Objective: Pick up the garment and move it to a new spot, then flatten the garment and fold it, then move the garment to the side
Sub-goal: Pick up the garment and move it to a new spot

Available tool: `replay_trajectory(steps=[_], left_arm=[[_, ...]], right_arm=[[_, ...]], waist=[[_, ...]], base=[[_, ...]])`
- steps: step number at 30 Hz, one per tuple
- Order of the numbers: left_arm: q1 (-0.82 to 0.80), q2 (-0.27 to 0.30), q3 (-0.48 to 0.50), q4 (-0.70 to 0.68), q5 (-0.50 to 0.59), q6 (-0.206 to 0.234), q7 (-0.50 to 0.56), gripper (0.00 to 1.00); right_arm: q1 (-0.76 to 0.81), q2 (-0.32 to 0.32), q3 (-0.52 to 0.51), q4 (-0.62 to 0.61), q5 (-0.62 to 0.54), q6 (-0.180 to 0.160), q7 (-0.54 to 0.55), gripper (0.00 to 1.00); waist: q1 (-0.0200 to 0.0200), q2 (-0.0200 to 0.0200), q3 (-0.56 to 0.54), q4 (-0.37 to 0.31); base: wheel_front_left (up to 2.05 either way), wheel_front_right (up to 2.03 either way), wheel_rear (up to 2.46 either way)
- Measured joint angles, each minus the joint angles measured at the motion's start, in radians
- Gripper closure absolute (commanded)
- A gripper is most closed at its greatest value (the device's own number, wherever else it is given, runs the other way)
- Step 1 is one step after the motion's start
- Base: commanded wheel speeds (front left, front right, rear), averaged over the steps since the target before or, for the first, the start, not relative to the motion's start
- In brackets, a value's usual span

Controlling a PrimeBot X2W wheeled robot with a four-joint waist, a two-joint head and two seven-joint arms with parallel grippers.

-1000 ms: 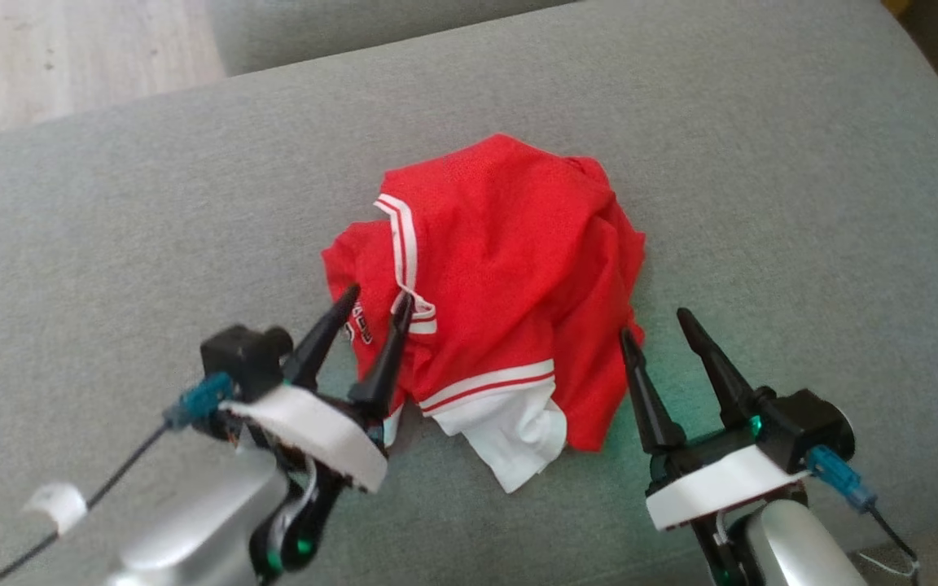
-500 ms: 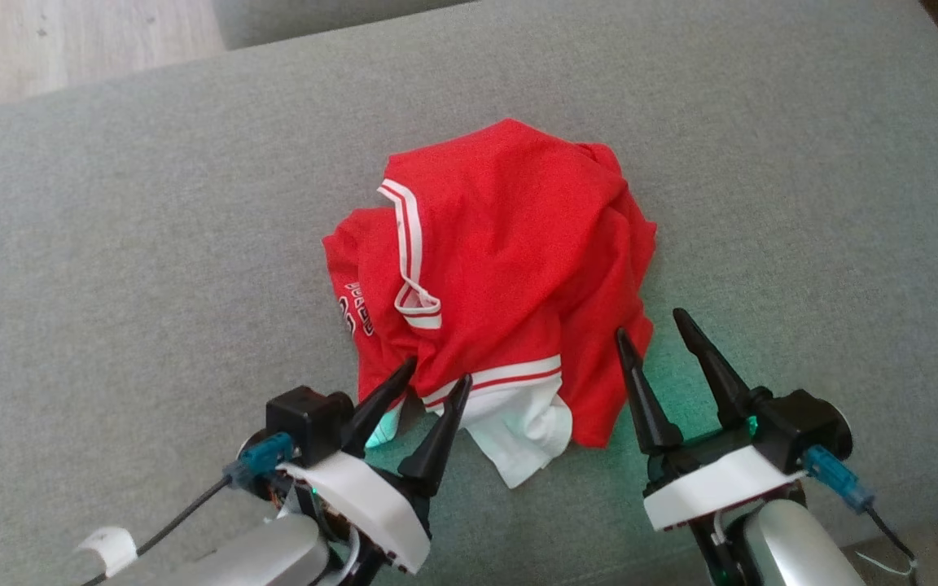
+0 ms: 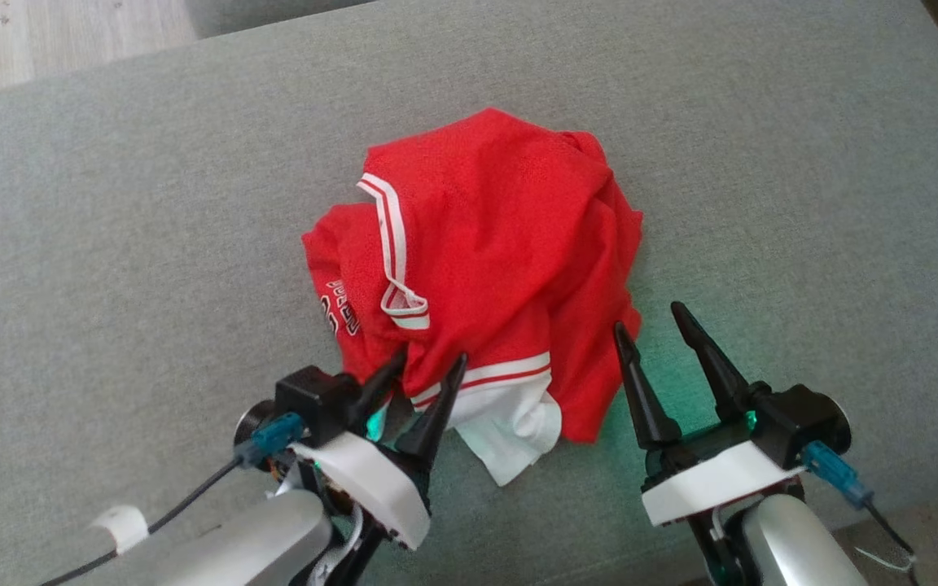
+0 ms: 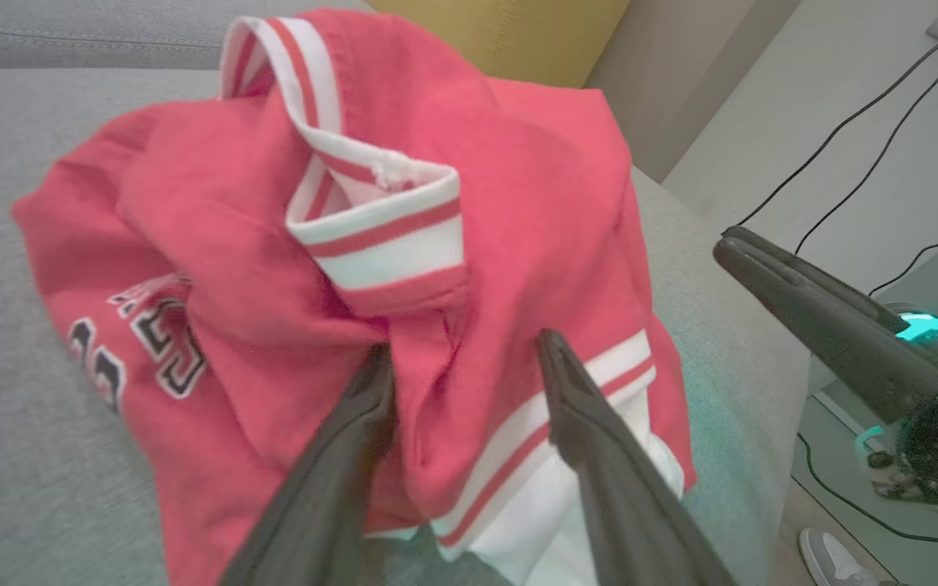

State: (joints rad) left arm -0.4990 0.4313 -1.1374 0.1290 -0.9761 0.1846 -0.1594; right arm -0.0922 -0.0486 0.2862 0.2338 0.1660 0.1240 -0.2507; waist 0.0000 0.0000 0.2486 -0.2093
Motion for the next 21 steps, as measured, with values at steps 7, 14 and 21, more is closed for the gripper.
replay_trajectory(steps=[7,14,21], left_arm=[[-0.009,-0.012,-0.024,0.022,0.001,-0.010,0.004,0.58],[-0.020,-0.022,-0.021,-0.020,0.011,-0.010,-0.002,0.76],[-0.102,-0.025,0.042,-0.184,0.000,-0.010,0.001,1.00]], right_arm=[[0.000,0.000,0.003,0.000,0.001,0.000,0.000,0.00],[0.000,0.000,0.002,0.002,0.001,0.000,0.000,0.00],[0.002,0.000,0.001,0.014,0.001,0.000,0.000,0.00]], waist=[[0.0000,0.0000,-0.002,-0.012],[0.0000,0.0000,-0.019,-0.014],[0.0000,0.0000,-0.059,-0.006]], base=[[0.00,0.00,0.00],[0.00,0.00,0.00],[0.00,0.00,0.00]])
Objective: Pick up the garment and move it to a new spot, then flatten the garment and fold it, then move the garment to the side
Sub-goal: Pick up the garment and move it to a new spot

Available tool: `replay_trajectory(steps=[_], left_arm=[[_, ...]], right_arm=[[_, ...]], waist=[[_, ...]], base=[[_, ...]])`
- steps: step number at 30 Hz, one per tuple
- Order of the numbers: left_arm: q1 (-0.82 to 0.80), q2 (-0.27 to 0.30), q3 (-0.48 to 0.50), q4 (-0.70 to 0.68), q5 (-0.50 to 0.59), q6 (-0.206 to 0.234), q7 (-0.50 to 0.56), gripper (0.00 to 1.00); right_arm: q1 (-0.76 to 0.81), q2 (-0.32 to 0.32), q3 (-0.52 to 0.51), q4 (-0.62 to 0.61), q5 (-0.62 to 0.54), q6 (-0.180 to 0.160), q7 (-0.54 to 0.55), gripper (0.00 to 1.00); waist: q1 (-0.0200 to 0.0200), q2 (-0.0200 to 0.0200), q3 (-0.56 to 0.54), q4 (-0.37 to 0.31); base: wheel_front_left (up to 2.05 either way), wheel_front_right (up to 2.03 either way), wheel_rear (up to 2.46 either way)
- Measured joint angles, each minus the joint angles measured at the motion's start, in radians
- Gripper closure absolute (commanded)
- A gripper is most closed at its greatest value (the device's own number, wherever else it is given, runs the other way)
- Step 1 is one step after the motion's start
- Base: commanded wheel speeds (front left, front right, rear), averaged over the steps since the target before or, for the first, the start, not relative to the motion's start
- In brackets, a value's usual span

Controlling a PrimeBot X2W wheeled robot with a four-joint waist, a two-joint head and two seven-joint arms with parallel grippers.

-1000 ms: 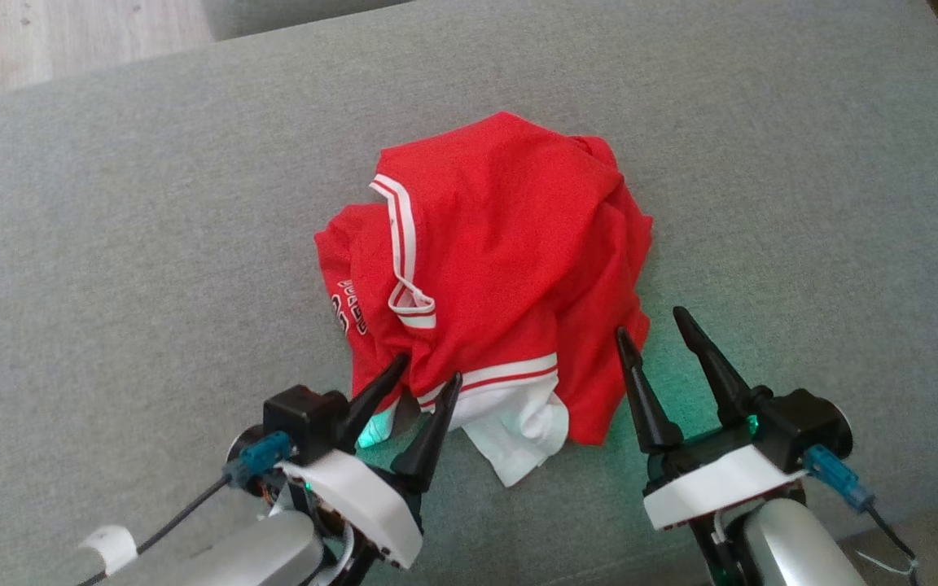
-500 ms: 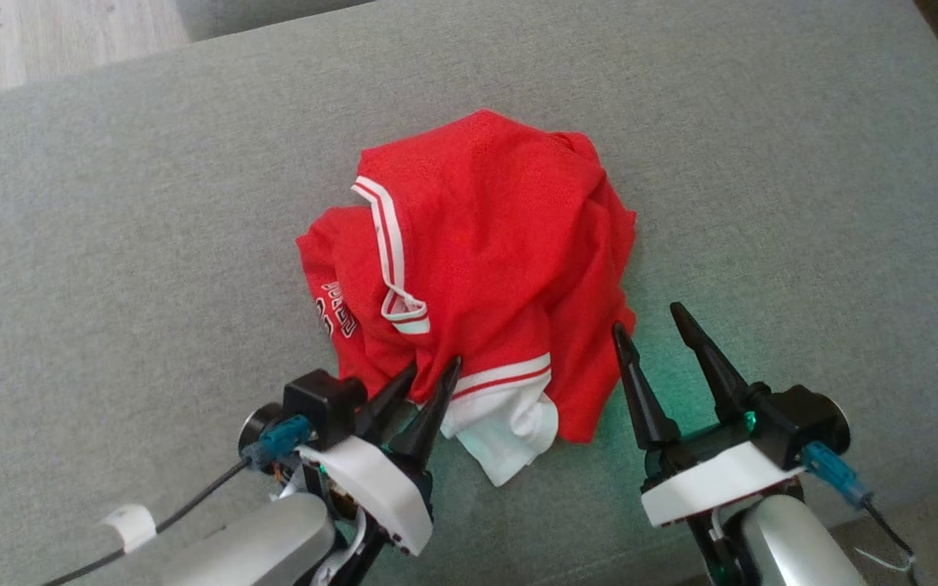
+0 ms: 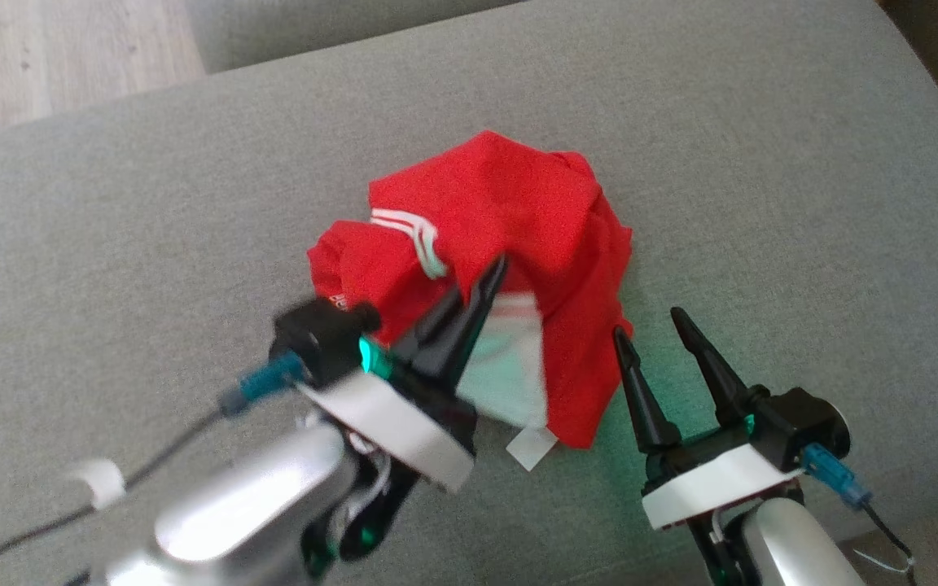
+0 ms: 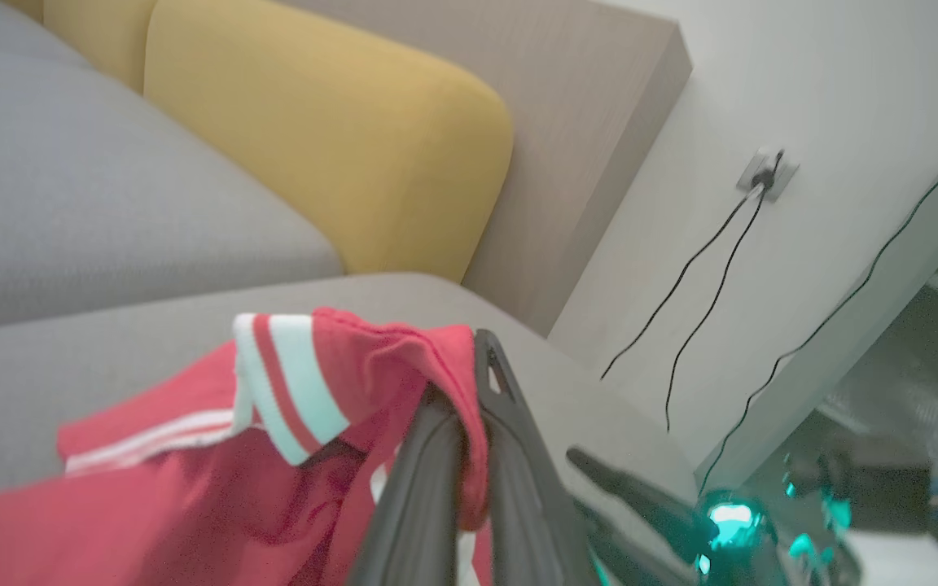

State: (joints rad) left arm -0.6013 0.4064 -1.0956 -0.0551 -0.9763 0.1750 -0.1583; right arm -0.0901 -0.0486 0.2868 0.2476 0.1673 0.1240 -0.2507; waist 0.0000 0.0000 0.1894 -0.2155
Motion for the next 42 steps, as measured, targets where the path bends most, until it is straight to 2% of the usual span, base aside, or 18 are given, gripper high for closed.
replay_trajectory(steps=[6,14,15,17,21,28,31,33,37,40,42], left_arm=[[-0.088,0.009,0.105,-0.101,-0.062,-0.001,0.009,1.00],[-0.282,0.086,0.354,-0.205,-0.192,-0.008,0.048,1.00],[-0.308,0.107,0.385,-0.213,-0.201,-0.008,0.059,1.00],[-0.375,0.189,0.480,-0.223,-0.231,-0.003,0.090,1.00],[-0.400,0.310,0.603,-0.197,-0.281,0.010,0.122,1.00],[-0.386,0.526,0.747,-0.015,-0.296,0.009,0.134,1.00],[-0.341,0.584,0.775,0.097,-0.291,-0.006,0.130,1.00],[-0.305,0.600,0.774,0.170,-0.286,-0.021,0.130,1.00],[-0.252,0.596,0.754,0.318,-0.285,-0.063,0.129,1.00],[-0.221,0.567,0.736,0.435,-0.290,-0.101,0.122,1.00],[-0.198,0.527,0.718,0.507,-0.310,-0.140,0.123,1.00]], right_arm=[[0.001,0.000,0.001,0.009,0.001,0.000,0.000,0.00],[0.025,0.000,0.000,0.015,0.011,0.000,0.000,0.00],[0.029,0.000,-0.001,0.016,0.012,0.000,0.000,0.00],[0.042,0.000,-0.007,0.015,0.021,0.000,0.000,0.00],[0.054,0.000,-0.026,0.010,0.028,0.000,0.000,0.00],[0.071,0.000,-0.030,0.011,0.026,0.000,0.000,0.00],[0.070,0.000,-0.026,0.012,0.023,0.000,0.000,0.00],[0.069,0.000,-0.023,0.013,0.014,0.000,0.000,0.00],[0.054,0.000,-0.016,0.018,0.003,0.000,0.000,0.00],[0.042,0.000,-0.006,0.022,-0.003,0.000,0.000,0.00],[0.031,0.000,-0.004,0.023,-0.012,0.000,0.000,0.00]], waist=[[0.0000,0.0000,-0.027,0.006],[0.0000,0.0000,-0.064,0.004],[0.0000,0.0000,-0.067,0.005],[0.0000,0.0000,-0.074,0.010],[0.0000,0.0000,-0.080,0.033],[0.0000,0.0000,-0.083,0.111],[-0.0001,0.0000,-0.080,0.150],[-0.0001,0.0000,-0.075,0.175],[0.0000,0.0000,-0.058,0.216],[0.0000,0.0000,-0.036,0.231],[0.0001,0.0000,-0.021,0.236]], base=[[0.00,0.00,0.00],[0.00,0.00,0.00],[0.00,0.00,0.00],[0.00,0.00,0.00],[0.00,0.00,0.00],[0.00,0.00,0.00],[0.00,0.00,0.00],[0.00,0.00,0.00],[0.00,0.00,0.00],[0.00,0.00,0.00],[0.00,0.00,0.00]])
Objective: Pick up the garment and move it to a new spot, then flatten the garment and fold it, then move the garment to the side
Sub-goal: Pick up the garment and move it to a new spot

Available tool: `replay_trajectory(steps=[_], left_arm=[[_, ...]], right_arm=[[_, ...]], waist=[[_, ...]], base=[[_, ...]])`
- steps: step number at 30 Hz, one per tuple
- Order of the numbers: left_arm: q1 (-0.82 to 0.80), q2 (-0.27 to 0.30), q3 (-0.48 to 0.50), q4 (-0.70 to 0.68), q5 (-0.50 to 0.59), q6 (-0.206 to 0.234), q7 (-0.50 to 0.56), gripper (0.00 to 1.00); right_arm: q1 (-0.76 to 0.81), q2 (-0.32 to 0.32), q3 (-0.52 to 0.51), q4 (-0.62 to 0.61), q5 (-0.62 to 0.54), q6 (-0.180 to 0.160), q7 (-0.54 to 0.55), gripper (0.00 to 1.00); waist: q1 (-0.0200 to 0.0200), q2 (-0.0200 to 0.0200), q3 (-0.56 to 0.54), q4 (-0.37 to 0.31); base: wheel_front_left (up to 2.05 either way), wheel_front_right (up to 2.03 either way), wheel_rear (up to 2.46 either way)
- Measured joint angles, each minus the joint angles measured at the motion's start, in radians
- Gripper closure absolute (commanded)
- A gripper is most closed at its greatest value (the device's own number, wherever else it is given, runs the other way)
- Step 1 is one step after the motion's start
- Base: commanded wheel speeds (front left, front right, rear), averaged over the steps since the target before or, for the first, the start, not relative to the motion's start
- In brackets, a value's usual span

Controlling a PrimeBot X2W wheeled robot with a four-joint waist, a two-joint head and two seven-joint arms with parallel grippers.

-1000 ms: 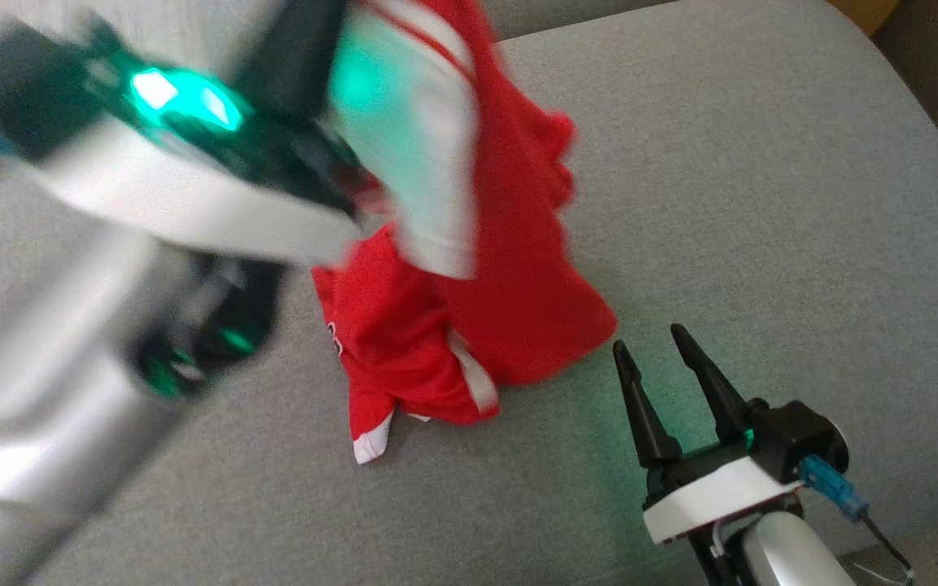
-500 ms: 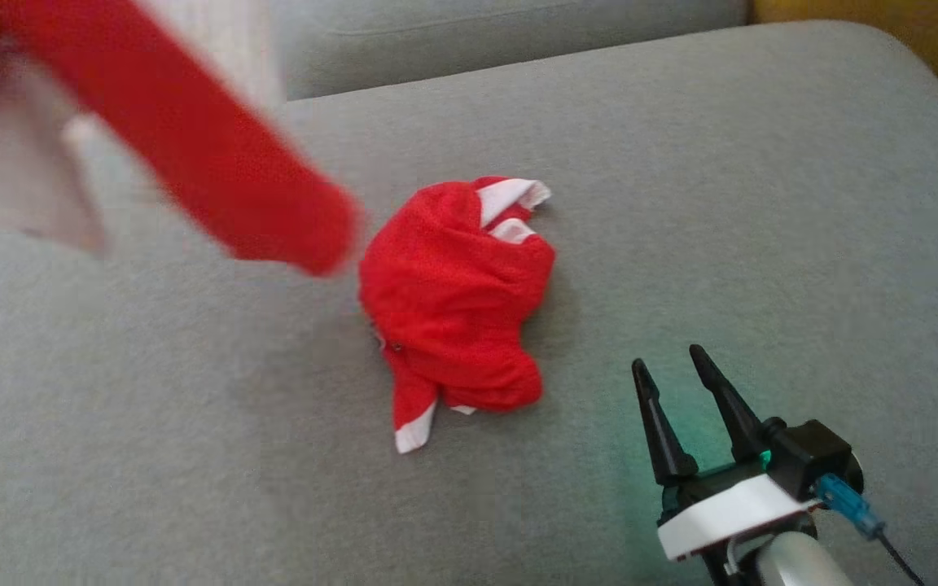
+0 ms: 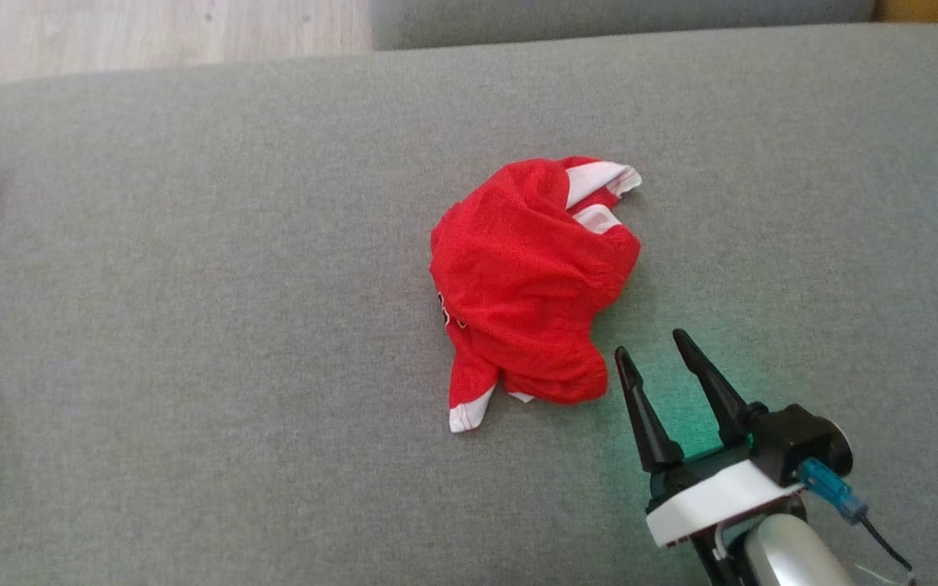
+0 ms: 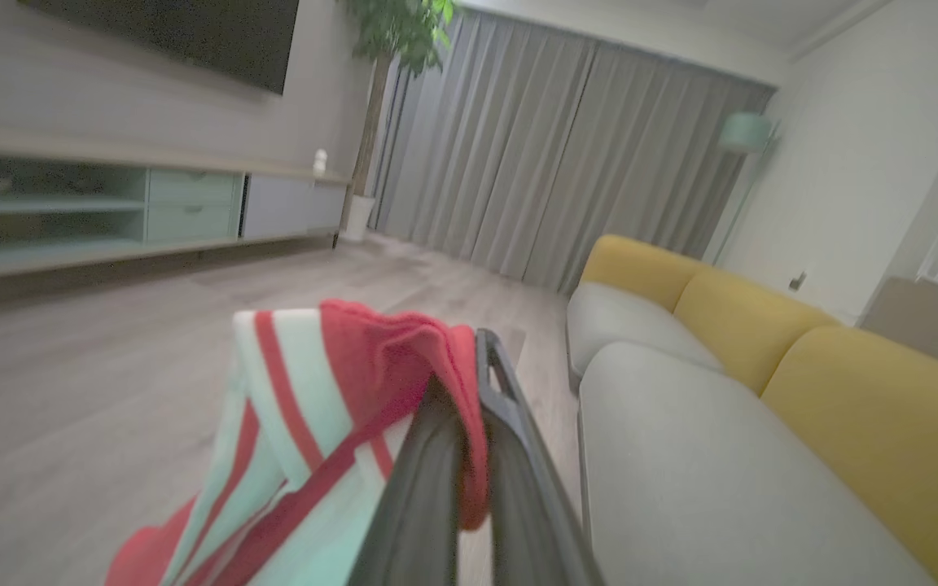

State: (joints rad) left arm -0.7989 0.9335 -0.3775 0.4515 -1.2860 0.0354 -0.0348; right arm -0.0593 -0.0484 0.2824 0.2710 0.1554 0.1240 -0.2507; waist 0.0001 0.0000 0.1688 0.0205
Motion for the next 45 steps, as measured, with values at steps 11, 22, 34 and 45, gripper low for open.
replay_trajectory(steps=[11,22,34,45], left_arm=[[0.045,-0.147,-0.083,0.234,-0.006,-0.141,0.007,1.00],[0.007,-0.162,-0.228,0.418,0.123,-0.132,0.110,0.00],[0.017,-0.160,-0.299,0.474,0.159,-0.151,0.202,0.00],[0.149,-0.160,-0.277,0.119,0.188,-0.053,-0.072,0.00]], right_arm=[[-0.025,0.000,-0.007,0.005,-0.034,0.000,0.000,0.00],[-0.036,0.000,0.006,0.005,-0.033,0.000,0.000,0.00],[-0.027,0.000,-0.002,0.005,-0.007,0.000,0.000,0.00],[0.028,0.000,-0.061,-0.044,-0.044,0.000,0.000,0.00]], waist=[[0.0001,0.0000,0.068,-0.030],[0.0000,0.0000,0.078,-0.068],[-0.0001,0.0000,0.015,-0.051],[-0.0002,0.0000,-0.091,-0.014]], base=[[0.00,0.00,0.00],[0.00,0.00,0.00],[0.00,0.00,0.00],[0.00,0.00,0.00]])
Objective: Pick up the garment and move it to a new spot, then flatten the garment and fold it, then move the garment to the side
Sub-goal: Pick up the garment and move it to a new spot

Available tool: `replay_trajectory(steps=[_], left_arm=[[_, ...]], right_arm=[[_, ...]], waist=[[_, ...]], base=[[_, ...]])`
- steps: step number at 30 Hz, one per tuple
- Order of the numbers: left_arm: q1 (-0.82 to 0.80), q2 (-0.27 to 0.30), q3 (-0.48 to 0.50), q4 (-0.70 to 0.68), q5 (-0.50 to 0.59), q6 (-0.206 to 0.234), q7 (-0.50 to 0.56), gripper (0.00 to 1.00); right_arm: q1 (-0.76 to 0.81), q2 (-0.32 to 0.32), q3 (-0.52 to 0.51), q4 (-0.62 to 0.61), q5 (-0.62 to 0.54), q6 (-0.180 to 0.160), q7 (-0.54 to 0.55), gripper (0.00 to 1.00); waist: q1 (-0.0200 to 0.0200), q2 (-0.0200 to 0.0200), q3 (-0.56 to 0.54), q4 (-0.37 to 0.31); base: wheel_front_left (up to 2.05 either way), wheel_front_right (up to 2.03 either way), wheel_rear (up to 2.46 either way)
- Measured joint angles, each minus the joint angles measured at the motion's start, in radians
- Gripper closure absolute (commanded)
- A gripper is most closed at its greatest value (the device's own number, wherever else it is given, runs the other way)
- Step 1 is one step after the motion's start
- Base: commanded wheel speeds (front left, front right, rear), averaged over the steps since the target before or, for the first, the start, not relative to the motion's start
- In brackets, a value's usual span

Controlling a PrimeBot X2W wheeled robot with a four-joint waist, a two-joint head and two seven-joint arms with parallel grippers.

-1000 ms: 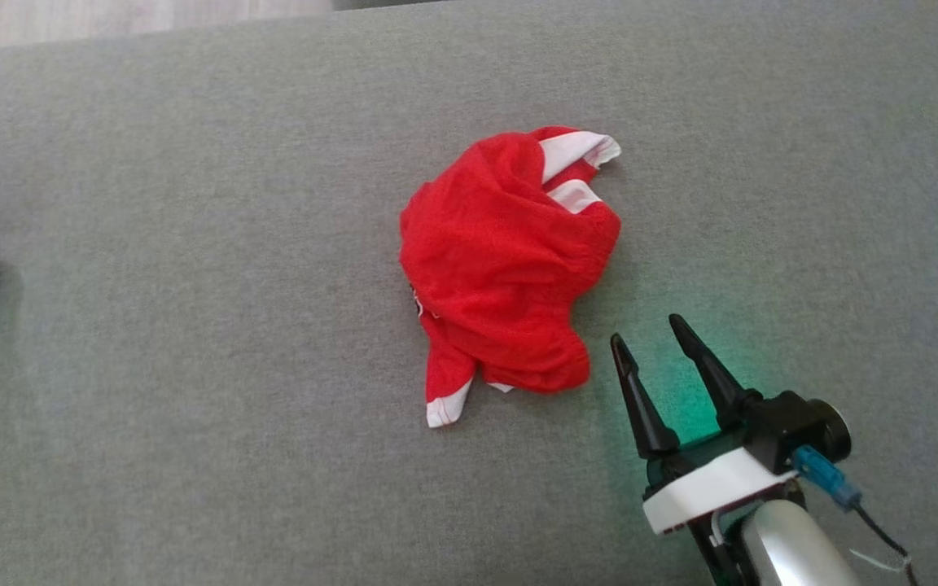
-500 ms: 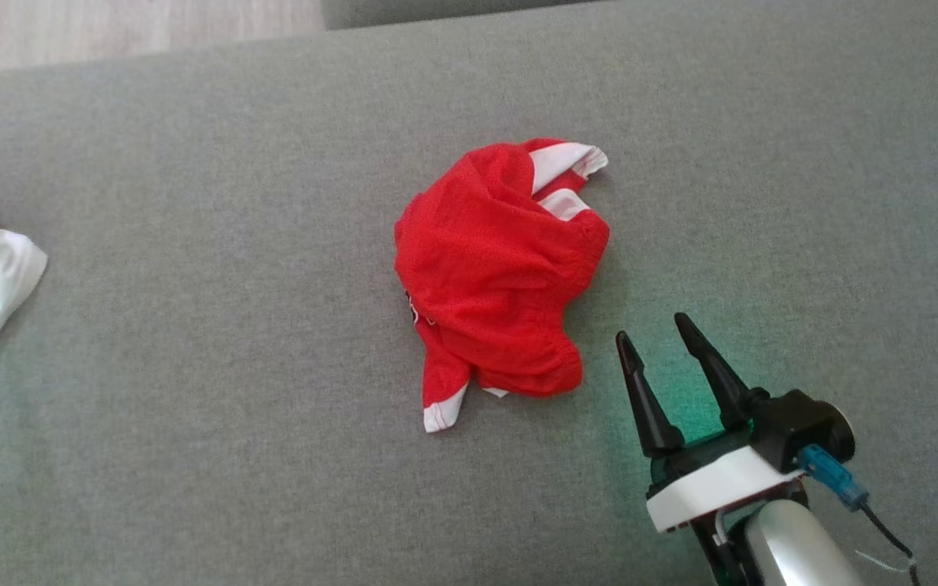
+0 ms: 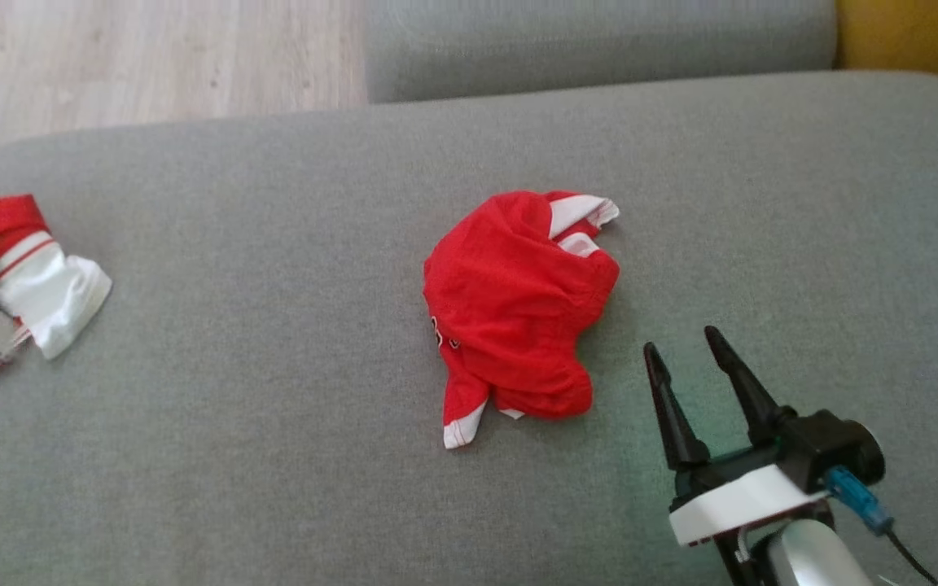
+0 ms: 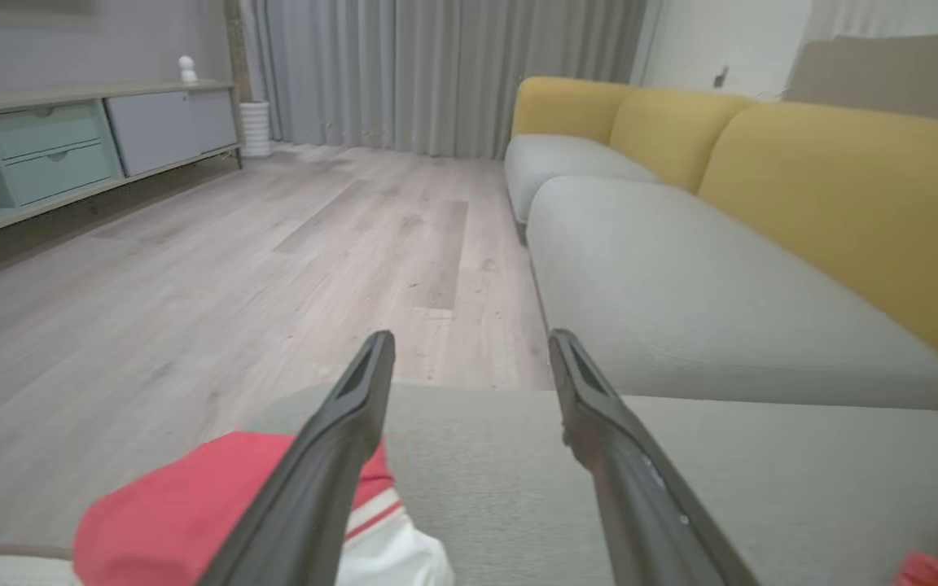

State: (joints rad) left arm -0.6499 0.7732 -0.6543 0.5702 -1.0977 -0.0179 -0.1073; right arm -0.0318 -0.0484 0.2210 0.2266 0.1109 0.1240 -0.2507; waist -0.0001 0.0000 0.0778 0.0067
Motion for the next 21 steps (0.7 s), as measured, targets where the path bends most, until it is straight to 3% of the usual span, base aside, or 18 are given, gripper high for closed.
replay_trajectory(steps=[5,8,12,14,20,21], left_arm=[[0.208,-0.040,-0.008,-0.239,0.010,0.108,-0.104,0.00],[0.324,-0.092,-0.008,-0.349,0.027,0.181,-0.133,0.00],[0.447,-0.175,0.059,-0.422,0.107,0.222,-0.142,0.00],[0.503,-0.233,0.136,-0.452,0.179,0.212,-0.142,0.00],[0.690,-0.439,0.354,-0.486,0.415,0.095,-0.144,0.00],[0.740,-0.486,0.421,-0.476,0.498,0.061,-0.144,0.00]], right_arm=[[0.009,0.000,-0.027,-0.028,-0.031,0.000,0.000,0.00],[0.010,0.000,-0.039,-0.037,-0.060,0.000,0.000,0.00],[0.010,0.000,-0.051,-0.044,-0.089,0.000,0.000,0.00],[0.010,0.000,-0.059,-0.049,-0.106,0.000,0.000,0.00],[0.027,0.001,-0.082,-0.046,-0.121,0.000,0.000,0.00],[0.041,0.001,-0.085,-0.041,-0.121,0.000,0.000,0.00]], waist=[[-0.0001,0.0000,-0.030,-0.002],[0.0000,0.0000,-0.035,-0.013],[0.0000,0.0000,-0.033,-0.030],[0.0002,0.0000,-0.029,-0.036],[0.0002,0.0000,-0.031,-0.049],[0.0001,0.0000,-0.035,-0.051]], base=[[0.00,0.00,0.00],[0.00,0.00,0.00],[0.00,0.00,0.00],[0.00,0.00,0.00],[0.00,0.00,0.00],[0.00,0.00,0.00]])
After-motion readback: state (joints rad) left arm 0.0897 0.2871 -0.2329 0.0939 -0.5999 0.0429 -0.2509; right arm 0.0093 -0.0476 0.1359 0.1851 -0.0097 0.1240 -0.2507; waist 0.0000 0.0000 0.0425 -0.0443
